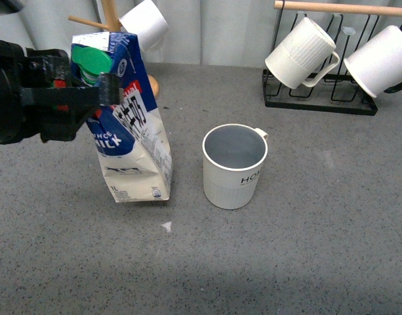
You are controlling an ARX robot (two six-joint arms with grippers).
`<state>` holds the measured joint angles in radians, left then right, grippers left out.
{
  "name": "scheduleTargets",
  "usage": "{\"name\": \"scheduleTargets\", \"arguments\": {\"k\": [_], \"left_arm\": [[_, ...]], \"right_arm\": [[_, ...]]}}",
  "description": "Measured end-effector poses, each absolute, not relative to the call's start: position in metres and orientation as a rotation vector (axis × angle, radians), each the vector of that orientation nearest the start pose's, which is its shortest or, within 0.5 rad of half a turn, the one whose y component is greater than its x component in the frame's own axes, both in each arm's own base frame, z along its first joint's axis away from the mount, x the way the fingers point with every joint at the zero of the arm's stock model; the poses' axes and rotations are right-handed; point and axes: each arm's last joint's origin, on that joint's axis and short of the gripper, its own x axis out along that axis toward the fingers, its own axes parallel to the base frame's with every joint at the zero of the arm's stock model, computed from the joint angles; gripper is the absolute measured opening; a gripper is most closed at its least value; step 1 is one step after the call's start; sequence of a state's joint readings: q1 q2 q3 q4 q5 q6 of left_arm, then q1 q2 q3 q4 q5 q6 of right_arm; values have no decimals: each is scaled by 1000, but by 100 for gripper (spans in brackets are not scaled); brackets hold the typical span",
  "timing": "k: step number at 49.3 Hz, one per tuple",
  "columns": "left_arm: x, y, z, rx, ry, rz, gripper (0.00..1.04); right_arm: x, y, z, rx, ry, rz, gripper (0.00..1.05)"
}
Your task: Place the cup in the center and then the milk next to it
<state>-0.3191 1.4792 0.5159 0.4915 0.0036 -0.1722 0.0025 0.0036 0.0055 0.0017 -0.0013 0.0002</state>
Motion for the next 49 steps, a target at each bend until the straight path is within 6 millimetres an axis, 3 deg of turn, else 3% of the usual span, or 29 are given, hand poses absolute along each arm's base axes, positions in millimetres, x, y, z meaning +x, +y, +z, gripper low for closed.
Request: {"name": "scheduleTargets", "arguments": {"k": [17,33,44,49], "left_arm": [[260,-112,150,-110,496,-309,5],[258,-119,144,-95,512,-312,5],[258,-120,144,-95,504,-301,39],[257,-121,144,-104,509,-300,62]], "right_arm": [[98,0,165,1,-4,4,95],[98,0,165,1,-4,4,95],[98,0,165,1,-4,4,95],[98,0,165,1,-4,4,95]]}}
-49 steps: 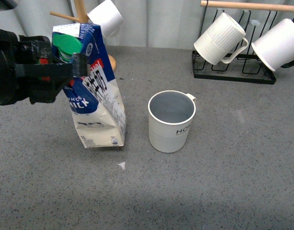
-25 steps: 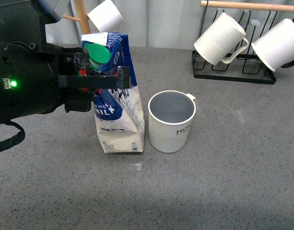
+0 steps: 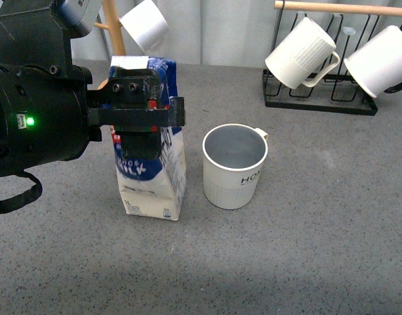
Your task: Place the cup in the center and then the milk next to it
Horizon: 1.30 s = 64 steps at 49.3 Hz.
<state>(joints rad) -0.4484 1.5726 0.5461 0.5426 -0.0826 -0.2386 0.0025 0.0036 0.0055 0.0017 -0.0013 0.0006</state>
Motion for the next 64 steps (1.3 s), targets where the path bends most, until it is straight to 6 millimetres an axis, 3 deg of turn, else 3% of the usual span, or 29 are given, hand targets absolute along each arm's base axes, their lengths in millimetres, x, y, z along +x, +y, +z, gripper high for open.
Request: {"name": "scheduleTargets", "arguments": {"k": [9,25,33,38,42,52,58,64], "left_arm": [[254,-121,154,-123,486,-303,99],[255,-97,187,-188,355,-186,98],[256,-90,192,-186,321,-130,98],[252,-84,190,-110,145,-42,84],[235,-67,189,-64,22,-16,66],[198,-36,179,-16,12,-3,21],[186,-28,176,-14,12,-3,4],[177,-23,174,-8,10,-11,4]], "right_arm": [[98,0,165,0,-4,4,95],[98,0,165,0,-4,4,95],[98,0,165,1,-4,4,95],[98,0,165,0,-4,5,95],[98,0,165,1,-3,2,95],[98,0,165,0,-3,4,95],[98,0,165,0,-3,4,95],[98,0,165,0,-3,3,95]]}}
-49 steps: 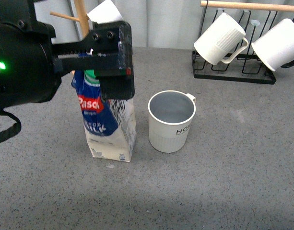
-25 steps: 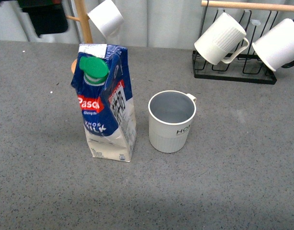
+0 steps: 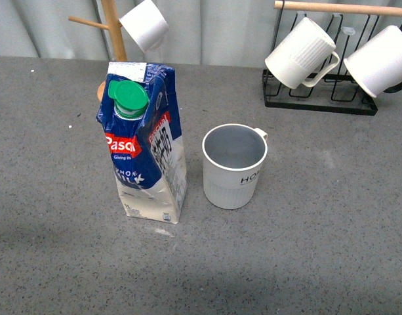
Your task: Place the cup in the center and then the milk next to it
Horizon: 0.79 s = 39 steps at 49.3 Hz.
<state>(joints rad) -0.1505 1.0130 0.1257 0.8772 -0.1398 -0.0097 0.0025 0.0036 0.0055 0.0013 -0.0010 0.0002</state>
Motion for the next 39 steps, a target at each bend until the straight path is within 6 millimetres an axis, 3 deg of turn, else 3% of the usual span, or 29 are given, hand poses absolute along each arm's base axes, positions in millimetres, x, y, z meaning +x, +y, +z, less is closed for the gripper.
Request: {"name": "scheduleTargets", "arguments": {"k": [10,19,39], "left_arm": [[158,-13,161,-6,20,-1,4],[146,-1,164,-7,9,0,4],[130,0,172,-6,-15,-2,4]], "right_arm": [[98,0,165,1,-3,4,95],[98,0,165,0,-3,3,95],[98,0,165,0,-3,3,95]]}}
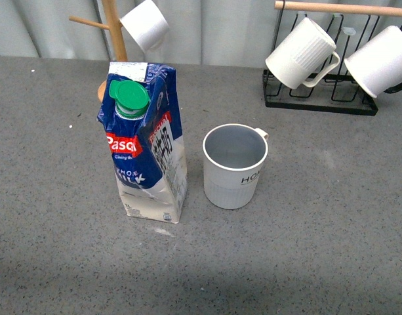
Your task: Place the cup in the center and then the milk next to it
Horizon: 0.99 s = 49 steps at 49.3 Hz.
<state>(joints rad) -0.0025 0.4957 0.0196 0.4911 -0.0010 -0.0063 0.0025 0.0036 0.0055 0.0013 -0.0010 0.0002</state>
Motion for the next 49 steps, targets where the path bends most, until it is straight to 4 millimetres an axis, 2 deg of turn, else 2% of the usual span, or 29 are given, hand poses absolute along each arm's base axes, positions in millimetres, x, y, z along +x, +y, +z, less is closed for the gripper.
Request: {"name": "scheduleTargets", "arguments": {"k": [49], "left_arm": [[97,0,170,-6,-17,-3,4]], "right_arm": [[98,0,165,1,-3,3,95]]}}
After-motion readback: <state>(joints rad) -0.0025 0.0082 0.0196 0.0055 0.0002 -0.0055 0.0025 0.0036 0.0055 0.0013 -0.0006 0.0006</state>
